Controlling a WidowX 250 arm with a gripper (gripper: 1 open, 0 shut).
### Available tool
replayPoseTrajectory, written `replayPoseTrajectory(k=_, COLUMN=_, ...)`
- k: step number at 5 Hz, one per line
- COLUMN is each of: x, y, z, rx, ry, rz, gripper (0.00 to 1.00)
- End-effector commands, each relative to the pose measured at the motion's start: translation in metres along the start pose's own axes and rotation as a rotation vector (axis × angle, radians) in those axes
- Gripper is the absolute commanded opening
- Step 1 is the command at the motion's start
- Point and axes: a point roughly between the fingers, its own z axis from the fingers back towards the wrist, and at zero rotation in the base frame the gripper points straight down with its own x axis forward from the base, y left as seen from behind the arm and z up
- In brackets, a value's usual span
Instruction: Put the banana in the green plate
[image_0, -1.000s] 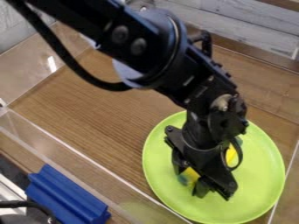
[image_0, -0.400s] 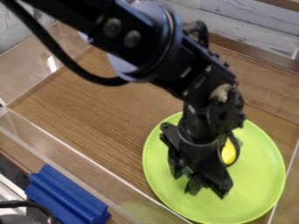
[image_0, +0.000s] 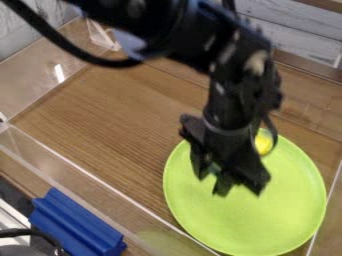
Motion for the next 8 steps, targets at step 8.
replayPoseTrajectory(k=8, x=0.002, y=-0.009, z=0.069, rx=-0.003, ry=-0.057, rz=0.059, gripper=0.0)
